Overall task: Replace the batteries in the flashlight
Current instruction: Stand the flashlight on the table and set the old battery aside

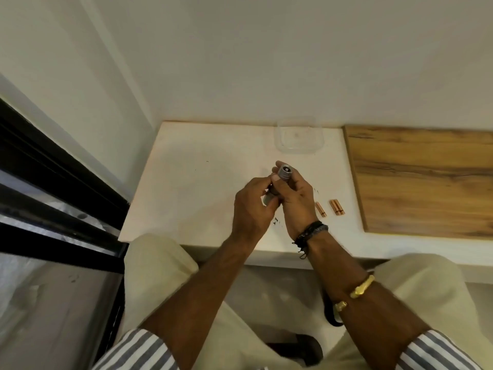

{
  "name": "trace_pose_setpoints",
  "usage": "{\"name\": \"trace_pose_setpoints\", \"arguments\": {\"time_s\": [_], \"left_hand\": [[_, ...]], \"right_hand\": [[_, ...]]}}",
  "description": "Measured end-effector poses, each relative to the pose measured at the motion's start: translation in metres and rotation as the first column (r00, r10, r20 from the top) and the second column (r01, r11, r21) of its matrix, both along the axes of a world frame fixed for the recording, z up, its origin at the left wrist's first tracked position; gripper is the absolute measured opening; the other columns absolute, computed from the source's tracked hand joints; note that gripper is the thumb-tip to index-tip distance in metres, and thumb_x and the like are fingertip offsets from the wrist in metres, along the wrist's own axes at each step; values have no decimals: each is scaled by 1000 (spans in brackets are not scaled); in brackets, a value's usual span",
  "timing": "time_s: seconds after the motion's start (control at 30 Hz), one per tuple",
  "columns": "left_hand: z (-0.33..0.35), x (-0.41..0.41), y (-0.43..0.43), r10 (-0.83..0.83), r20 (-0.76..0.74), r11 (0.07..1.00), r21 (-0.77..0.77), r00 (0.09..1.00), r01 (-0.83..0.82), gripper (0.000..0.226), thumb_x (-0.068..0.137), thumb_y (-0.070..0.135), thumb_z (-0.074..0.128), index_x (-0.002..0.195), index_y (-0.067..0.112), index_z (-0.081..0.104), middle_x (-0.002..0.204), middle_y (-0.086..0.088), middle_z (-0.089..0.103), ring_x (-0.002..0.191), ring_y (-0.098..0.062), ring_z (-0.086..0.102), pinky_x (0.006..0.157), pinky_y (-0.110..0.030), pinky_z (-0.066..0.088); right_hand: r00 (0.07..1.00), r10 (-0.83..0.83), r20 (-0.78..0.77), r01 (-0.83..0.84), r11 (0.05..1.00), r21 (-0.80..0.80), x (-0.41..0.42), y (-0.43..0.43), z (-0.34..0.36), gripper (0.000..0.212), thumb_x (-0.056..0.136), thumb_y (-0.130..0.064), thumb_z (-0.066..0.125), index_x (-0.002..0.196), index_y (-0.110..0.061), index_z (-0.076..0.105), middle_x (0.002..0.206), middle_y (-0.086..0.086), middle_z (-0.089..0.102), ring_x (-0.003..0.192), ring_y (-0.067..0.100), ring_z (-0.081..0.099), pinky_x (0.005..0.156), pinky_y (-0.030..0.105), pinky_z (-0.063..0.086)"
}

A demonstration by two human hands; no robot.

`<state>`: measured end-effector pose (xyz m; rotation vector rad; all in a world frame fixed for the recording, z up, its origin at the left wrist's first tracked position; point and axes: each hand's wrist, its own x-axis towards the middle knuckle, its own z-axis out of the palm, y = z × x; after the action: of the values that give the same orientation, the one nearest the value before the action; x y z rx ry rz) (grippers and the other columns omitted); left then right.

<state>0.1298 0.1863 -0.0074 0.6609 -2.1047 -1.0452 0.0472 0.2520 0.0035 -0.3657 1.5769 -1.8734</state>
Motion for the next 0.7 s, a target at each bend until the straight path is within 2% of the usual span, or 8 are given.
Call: {"name": "trace_pose_setpoints", "arguments": {"time_s": [0.13, 0.27, 0.37, 0.5, 0.63, 0.7], "left_hand": [[-3, -15, -38, 75, -41, 997, 4, 996, -75, 24, 90, 14, 72, 113, 9, 72, 103, -3, 76, 92, -12, 70, 80, -30, 60], [-7, -34, -82, 83, -51, 997, 10, 995, -82, 26, 89, 11, 73, 114, 9, 72, 105, -1, 75, 95, -10, 70, 81, -26, 59], [-13, -52, -117, 96, -49, 995, 28, 994, -95, 26, 88, 11, 73, 114, 9, 73, 104, 0, 76, 94, -8, 71, 80, -21, 58], [-16, -79, -155, 128, -37, 991, 42, 991, -127, 20, 87, 14, 73, 107, 13, 77, 95, 4, 78, 86, -1, 71, 76, -14, 55], [-24, -103, -190, 135, -35, 984, 125, 990, -130, 18, 86, 17, 75, 103, 15, 79, 87, 7, 77, 79, -1, 72, 75, -21, 59], [-29, -113, -204, 137, -28, 980, 151, 990, -131, 19, 84, 15, 76, 103, 15, 79, 87, 5, 78, 79, -3, 73, 75, -20, 58]], "right_hand": [[993, 34, -111, -27, 998, 58, -13, -35, -6, 40, 98, -11, 64, 138, -17, 61, 126, -2, 70, 118, 14, 67, 100, 31, 54], [974, -28, -225, 59, 990, 132, -34, -75, -6, 36, 90, -12, 74, 125, -18, 71, 116, -3, 75, 113, 12, 69, 103, 38, 55], [941, -92, -325, 157, 971, 178, -49, -104, -5, 31, 83, -15, 81, 113, -21, 77, 107, -7, 78, 100, 2, 72, 95, 27, 57], [905, -78, -417, 181, 960, 213, -73, -143, -8, 36, 82, -12, 82, 117, -18, 77, 109, -6, 77, 87, -7, 68, 85, 13, 54], [872, -24, -490, 171, 951, 258, -97, -177, -18, 35, 87, -10, 77, 120, -20, 76, 109, -4, 78, 94, 4, 71, 94, 20, 55], [860, 3, -511, 159, 948, 274, -107, -190, -24, 32, 90, -8, 73, 120, -22, 76, 109, -4, 78, 100, 8, 71, 97, 25, 55]]}}
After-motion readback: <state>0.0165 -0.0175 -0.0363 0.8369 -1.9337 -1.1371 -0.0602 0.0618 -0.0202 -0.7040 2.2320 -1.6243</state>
